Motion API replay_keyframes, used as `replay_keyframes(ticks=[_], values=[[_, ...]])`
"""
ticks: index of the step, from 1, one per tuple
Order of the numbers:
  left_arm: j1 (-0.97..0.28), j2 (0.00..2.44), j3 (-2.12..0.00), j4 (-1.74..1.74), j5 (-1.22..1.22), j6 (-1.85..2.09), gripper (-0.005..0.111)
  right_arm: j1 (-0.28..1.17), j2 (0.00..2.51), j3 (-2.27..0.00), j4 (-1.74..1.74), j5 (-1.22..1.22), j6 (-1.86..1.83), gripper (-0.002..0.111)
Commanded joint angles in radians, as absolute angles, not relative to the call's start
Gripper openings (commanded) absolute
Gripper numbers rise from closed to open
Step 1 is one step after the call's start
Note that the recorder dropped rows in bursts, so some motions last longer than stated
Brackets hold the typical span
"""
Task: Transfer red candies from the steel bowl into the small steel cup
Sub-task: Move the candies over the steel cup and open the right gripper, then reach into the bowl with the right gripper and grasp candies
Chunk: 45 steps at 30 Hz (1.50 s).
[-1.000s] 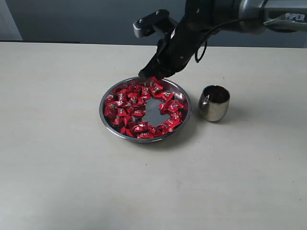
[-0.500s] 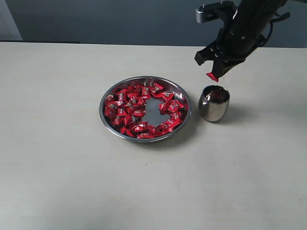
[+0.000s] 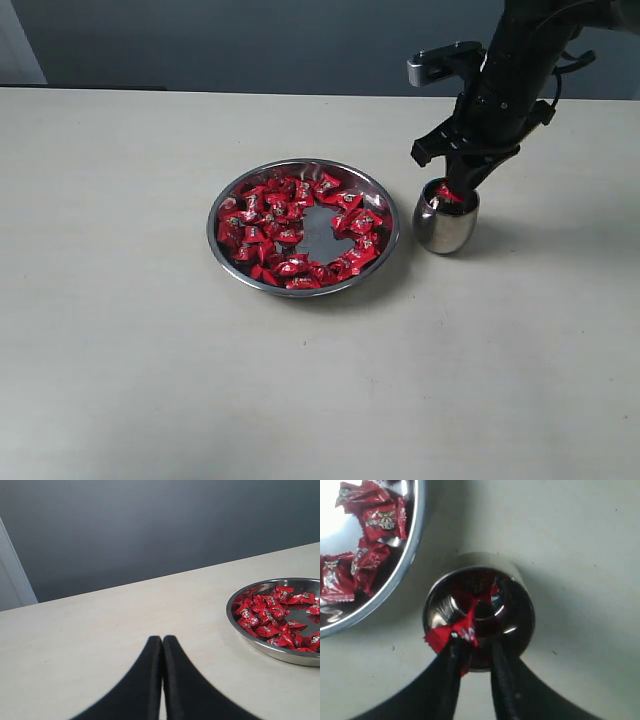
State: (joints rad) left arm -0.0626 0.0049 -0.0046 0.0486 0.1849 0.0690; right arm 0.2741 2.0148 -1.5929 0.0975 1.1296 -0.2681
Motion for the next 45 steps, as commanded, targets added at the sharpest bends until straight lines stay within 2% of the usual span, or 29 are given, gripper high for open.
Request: replay_keyframes(ticks=[1,8,12,20,28,37,45], values=[[-0.062,0.0,0.0,0.046,0.179,0.067,0.002,0.269,2.015,-1.59,0.073,1.11,-0.27,0.046],[-0.062,0.0,0.0,0.046,0.181,0.067,0.002,0.271,2.015,-1.59,0.099,1.08,-0.268,0.047],[-0.062,0.0,0.0,0.046,0.181,0.067,0.002,0.299,2.015,-1.59,0.312,1.04,-0.336,0.047],[-0.062,0.0,0.0,0.046,0.181,0.067,0.002,0.467,2.039,-1.59,0.428,0.867,-0.454,0.047],[-0.062,0.0,0.0,0.046,0.181,0.067,0.002,0.582,2.127,-1.59,0.433,0.89,-0.452,0.047],[-0.062,0.0,0.0,0.046,0.181,0.067,0.002,0.601,2.174,-1.59,0.458,0.934,-0.448,0.047],[-0.062,0.0,0.0,0.046,0.181,0.067,0.002,0.601,2.18,-1.59,0.454,0.859,-0.448,0.047]])
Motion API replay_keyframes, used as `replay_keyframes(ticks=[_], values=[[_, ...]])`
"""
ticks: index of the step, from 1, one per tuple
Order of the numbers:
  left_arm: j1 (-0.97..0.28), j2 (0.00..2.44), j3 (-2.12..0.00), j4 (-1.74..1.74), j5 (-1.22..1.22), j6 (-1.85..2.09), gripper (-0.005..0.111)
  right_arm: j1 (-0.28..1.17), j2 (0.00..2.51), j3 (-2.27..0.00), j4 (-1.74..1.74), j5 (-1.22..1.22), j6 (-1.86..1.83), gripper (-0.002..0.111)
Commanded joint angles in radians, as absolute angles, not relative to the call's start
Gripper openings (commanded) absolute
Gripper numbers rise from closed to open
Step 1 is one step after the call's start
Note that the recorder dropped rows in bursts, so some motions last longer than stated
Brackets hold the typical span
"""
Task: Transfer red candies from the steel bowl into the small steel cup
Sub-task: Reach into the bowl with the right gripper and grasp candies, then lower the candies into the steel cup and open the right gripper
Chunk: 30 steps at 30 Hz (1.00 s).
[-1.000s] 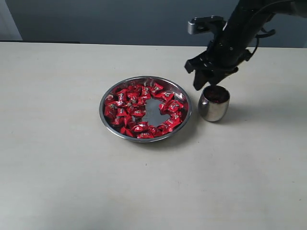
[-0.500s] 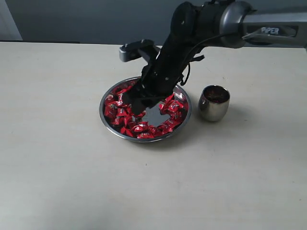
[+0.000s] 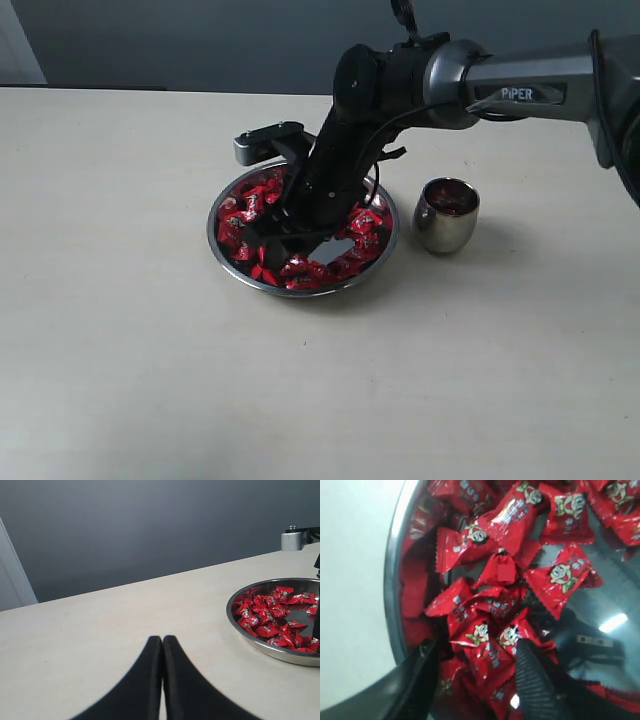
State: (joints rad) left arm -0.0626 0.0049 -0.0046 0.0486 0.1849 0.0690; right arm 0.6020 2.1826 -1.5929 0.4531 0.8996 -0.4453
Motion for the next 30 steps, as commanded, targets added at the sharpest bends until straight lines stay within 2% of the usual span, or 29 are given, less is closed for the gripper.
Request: replay_keyframes(ticks=[1,15,17,18,20,21,30], values=[[-0.062,0.0,0.0,0.046,0.179,0.067,0.002,0.601,2.181,-1.59,0.454,0.857,-0.448,0.047],[-0.062,0.0,0.0,0.046,0.179,0.067,0.002,0.601,2.242,-1.59,0.413,0.861,-0.448,0.047],[-0.062,0.0,0.0,0.046,0.179,0.067,0.002,0.601,2.239,-1.59,0.409,0.859,-0.448,0.036],[-0.062,0.0,0.0,0.046,0.179,0.067,0.002,0.601,2.233,-1.59,0.409,0.853,-0.448,0.02],[-0.062,0.0,0.0,0.046,0.179,0.067,0.002,0.601,2.225,-1.59,0.409,0.84,-0.448,0.003],[-0.062,0.0,0.0,0.046,0.179,0.067,0.002,0.601,2.222,-1.59,0.409,0.831,-0.448,-0.001],[-0.062,0.0,0.0,0.046,0.179,0.067,0.002,0.57,2.09,-1.59,0.263,0.818,-0.407,-0.001]])
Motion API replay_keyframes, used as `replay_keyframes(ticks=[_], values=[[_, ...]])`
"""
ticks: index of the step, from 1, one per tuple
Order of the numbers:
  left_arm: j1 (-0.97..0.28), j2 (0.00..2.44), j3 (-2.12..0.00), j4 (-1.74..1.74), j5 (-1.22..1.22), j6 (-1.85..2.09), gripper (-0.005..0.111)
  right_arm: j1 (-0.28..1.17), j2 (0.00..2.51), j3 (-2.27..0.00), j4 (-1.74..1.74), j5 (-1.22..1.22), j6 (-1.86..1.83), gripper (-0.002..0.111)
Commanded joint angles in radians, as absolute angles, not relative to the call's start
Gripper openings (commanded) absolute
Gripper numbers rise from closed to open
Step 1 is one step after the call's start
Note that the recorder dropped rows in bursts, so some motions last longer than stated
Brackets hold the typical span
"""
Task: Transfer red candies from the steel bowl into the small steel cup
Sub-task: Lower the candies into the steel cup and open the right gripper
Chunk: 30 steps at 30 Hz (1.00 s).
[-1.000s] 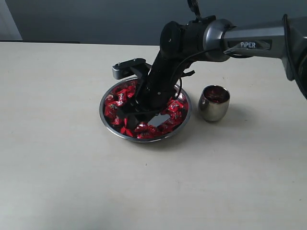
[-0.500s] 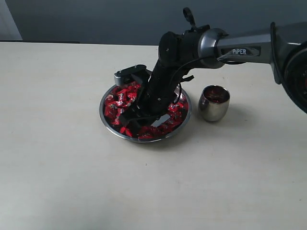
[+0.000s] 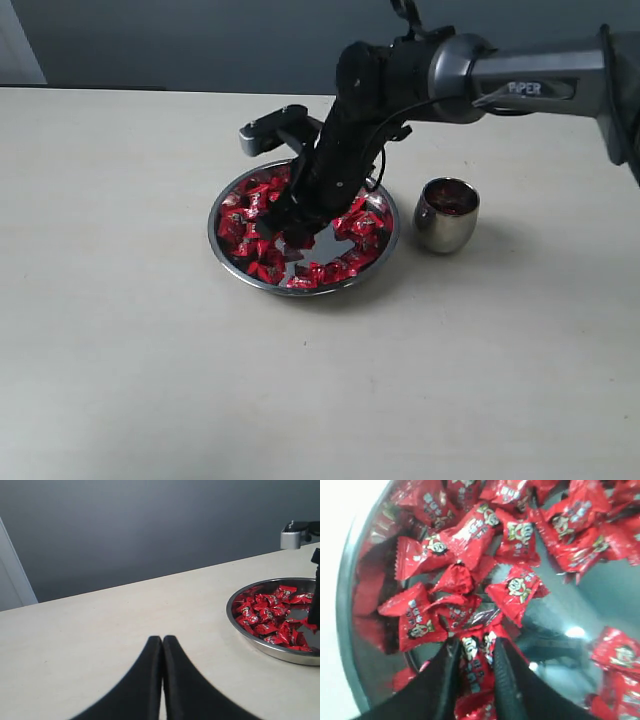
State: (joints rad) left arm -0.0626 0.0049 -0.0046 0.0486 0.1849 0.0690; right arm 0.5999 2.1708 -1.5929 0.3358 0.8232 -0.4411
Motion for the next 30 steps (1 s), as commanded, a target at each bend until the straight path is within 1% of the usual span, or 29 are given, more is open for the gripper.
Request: replay_keyframes(ticks=[1,5,7,11,13,15,24,26,30], values=[[-0.062,0.0,0.0,0.046,0.179,0.067,0.002,0.565,2.077,-1.59,0.254,0.82,-0.404,-0.001],[-0.062,0.0,0.0,0.046,0.181,0.067,0.002,0.495,1.996,-1.59,0.226,0.875,-0.376,-0.001],[-0.062,0.0,0.0,0.046,0.181,0.067,0.002,0.426,1.967,-1.59,0.173,0.915,-0.31,-0.001],[-0.062,0.0,0.0,0.046,0.181,0.067,0.002,0.325,1.963,-1.59,0.139,0.96,-0.261,-0.001],[-0.062,0.0,0.0,0.046,0.181,0.067,0.002,0.298,1.963,-1.59,0.14,0.994,-0.261,-0.001],[-0.062,0.0,0.0,0.046,0.181,0.067,0.002,0.279,1.963,-1.59,0.121,1.037,-0.261,-0.001],[-0.062,0.0,0.0,0.046,0.181,0.067,0.002,0.279,1.975,-1.59,0.071,1.084,-0.257,0.0],[-0.062,0.0,0.0,0.046,0.181,0.067,0.002,0.279,1.986,-1.59,0.071,1.093,-0.26,0.007],[-0.062,0.0,0.0,0.046,0.181,0.067,0.002,0.279,1.997,-1.59,0.073,1.087,-0.26,0.031]])
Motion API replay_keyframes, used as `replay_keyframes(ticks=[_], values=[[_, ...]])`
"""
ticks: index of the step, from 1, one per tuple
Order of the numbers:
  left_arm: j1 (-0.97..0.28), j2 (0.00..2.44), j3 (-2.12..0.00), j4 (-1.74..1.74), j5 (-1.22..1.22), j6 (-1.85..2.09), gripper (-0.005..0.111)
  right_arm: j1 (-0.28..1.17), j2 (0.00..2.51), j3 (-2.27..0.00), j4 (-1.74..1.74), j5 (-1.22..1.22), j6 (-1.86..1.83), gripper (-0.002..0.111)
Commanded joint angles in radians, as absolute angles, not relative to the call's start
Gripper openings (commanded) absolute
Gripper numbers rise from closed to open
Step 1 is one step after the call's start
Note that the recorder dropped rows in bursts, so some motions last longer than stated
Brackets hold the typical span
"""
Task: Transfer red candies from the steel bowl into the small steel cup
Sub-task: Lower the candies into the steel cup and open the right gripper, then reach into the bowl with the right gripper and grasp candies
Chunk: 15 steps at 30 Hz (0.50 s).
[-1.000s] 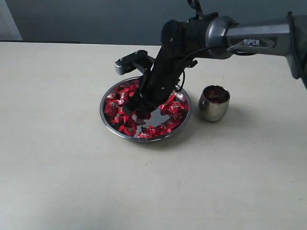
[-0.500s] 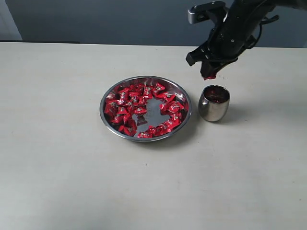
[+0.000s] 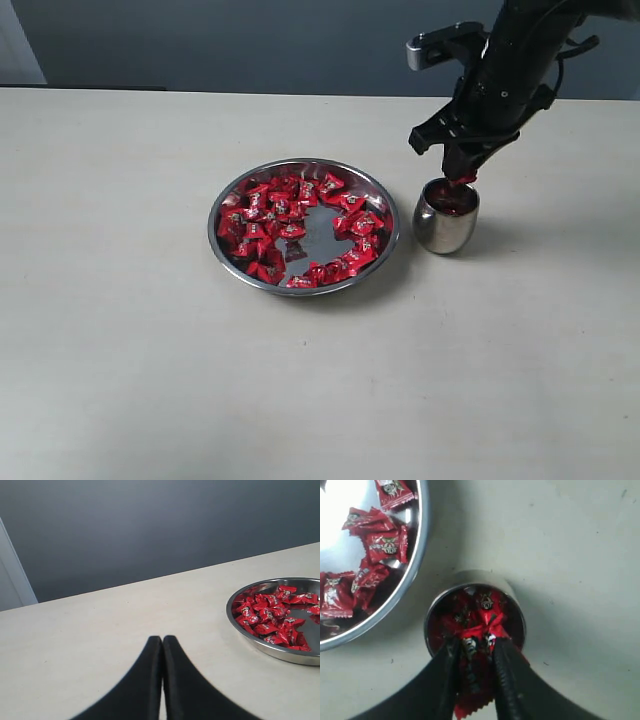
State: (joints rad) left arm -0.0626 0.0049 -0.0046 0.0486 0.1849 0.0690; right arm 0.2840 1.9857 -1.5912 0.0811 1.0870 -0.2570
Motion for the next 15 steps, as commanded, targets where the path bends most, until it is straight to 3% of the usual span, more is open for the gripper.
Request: replay_keyframes(ticks=[1,11,15], values=[[-0.062,0.0,0.0,0.046,0.181,0.067,0.002,0.279,1.998,-1.59,0.073,1.087,-0.26,0.035],[-0.062,0.0,0.0,0.046,0.179,0.067,0.002,0.279,1.998,-1.59,0.113,1.061,-0.26,0.037],[-0.062,0.0,0.0,0.046,0.179,0.067,0.002,0.298,1.998,-1.59,0.286,1.055,-0.314,0.037]])
